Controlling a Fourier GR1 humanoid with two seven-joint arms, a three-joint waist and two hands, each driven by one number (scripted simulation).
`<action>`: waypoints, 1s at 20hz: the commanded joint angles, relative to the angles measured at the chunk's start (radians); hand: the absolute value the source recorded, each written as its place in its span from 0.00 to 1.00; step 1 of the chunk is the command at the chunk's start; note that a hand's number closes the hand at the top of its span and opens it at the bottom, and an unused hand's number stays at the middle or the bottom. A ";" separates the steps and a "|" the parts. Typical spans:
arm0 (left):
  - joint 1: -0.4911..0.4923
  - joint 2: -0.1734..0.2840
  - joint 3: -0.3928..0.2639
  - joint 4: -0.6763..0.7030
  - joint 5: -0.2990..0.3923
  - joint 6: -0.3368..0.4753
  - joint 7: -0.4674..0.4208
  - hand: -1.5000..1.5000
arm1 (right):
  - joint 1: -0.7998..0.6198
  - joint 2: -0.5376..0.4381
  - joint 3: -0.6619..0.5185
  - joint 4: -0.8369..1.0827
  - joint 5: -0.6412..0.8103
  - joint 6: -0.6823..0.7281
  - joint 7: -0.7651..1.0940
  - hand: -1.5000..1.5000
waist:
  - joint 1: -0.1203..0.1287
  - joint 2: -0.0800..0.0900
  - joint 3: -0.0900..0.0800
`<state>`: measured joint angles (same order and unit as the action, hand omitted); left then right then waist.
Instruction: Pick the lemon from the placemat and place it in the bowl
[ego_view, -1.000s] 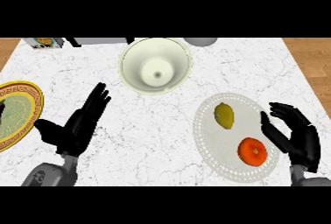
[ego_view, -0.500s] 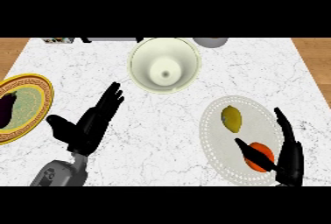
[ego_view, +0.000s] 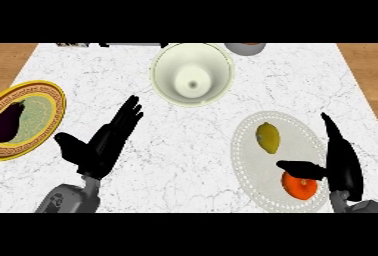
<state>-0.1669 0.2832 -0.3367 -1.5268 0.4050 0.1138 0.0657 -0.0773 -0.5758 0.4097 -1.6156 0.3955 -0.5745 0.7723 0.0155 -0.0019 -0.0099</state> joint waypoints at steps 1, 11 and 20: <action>0.011 0.001 -0.009 -0.049 -0.006 0.008 0.023 0.50 | -0.139 -0.011 0.028 -0.062 0.026 0.188 0.331 0.00 | 0.012 -0.003 0.004; -0.026 -0.042 0.013 0.035 -0.024 0.000 0.008 0.50 | -0.313 0.095 0.006 0.002 -0.052 0.393 0.607 0.00 | -0.011 0.003 0.008; -0.008 -0.012 0.054 0.009 -0.006 -0.055 0.018 0.50 | -0.329 0.144 -0.037 0.173 -0.108 0.455 0.537 0.00 | -0.008 0.004 0.009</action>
<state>-0.1790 0.2568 -0.3017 -1.5293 0.3919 0.0962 0.0942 -0.3742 -0.4558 0.3997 -1.5148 0.3107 -0.1844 1.1841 0.0073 0.0001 -0.0011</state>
